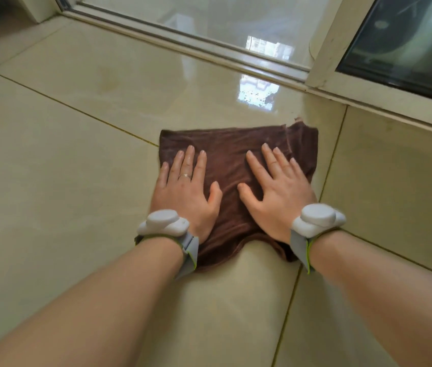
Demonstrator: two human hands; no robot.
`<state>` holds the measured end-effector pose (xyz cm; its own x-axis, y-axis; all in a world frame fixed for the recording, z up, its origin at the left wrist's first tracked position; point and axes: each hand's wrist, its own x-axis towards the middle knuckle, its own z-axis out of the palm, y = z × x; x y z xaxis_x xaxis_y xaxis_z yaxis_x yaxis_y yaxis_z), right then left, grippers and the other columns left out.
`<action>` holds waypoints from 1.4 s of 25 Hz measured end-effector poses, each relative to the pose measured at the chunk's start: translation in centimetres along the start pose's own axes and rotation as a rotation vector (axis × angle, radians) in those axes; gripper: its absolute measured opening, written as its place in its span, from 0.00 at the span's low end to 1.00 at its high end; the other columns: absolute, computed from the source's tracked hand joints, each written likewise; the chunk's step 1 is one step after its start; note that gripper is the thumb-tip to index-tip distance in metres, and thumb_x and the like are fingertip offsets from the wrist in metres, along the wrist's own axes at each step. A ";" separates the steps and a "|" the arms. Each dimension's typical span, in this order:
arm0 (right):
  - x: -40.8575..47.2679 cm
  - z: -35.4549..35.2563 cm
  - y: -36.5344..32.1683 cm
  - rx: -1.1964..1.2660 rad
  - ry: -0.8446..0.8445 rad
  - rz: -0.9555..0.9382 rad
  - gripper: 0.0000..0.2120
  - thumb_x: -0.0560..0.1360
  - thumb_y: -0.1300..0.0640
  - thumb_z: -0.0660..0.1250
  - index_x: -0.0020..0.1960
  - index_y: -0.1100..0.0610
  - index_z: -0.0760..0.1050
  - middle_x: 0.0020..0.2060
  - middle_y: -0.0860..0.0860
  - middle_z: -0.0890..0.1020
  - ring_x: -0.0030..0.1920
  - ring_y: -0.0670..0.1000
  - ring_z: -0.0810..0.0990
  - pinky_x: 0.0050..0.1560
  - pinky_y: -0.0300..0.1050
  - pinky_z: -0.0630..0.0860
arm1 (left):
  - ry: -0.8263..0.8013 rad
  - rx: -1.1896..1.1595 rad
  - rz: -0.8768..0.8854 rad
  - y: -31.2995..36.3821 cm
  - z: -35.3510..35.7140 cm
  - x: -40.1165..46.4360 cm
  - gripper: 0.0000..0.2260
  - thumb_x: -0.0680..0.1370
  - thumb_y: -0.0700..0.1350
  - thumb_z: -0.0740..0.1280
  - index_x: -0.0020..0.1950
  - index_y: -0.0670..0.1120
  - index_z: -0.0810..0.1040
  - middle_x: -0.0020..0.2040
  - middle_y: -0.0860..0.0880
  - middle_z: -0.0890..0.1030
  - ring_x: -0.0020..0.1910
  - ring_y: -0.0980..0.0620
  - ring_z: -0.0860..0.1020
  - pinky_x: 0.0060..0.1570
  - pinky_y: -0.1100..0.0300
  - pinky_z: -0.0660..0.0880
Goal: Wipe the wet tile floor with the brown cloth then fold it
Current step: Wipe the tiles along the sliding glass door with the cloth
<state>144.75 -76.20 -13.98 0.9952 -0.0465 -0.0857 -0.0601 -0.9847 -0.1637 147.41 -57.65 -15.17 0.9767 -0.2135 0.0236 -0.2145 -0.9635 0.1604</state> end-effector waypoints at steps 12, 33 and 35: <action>-12.2 2.3 -2.7 0.088 0.077 0.006 0.34 0.80 0.34 0.50 0.83 0.43 0.54 0.84 0.48 0.52 0.84 0.48 0.47 0.81 0.53 0.45 | -0.023 0.013 0.041 -1.8 -0.6 -10.7 0.31 0.80 0.60 0.50 0.83 0.53 0.57 0.83 0.53 0.56 0.82 0.53 0.54 0.79 0.50 0.49; 21.5 1.7 -17.0 0.084 0.051 -0.078 0.35 0.79 0.33 0.47 0.84 0.42 0.50 0.84 0.49 0.49 0.84 0.49 0.44 0.83 0.53 0.42 | 0.040 -0.016 -0.105 -20.8 -2.8 19.0 0.32 0.78 0.61 0.45 0.83 0.55 0.55 0.83 0.53 0.54 0.82 0.53 0.51 0.80 0.51 0.47; 23.9 1.6 -17.9 0.079 0.075 -0.069 0.35 0.79 0.33 0.47 0.84 0.42 0.51 0.84 0.49 0.50 0.84 0.49 0.45 0.83 0.54 0.44 | 0.054 -0.012 -0.096 -21.9 -2.9 21.3 0.32 0.78 0.61 0.45 0.83 0.54 0.56 0.83 0.53 0.55 0.82 0.53 0.52 0.80 0.50 0.47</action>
<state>169.51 -59.45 -14.68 1.0000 0.0054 0.0017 0.0057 -0.9699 -0.2434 172.97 -40.59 -15.28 0.9919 -0.1113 0.0606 -0.1204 -0.9769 0.1766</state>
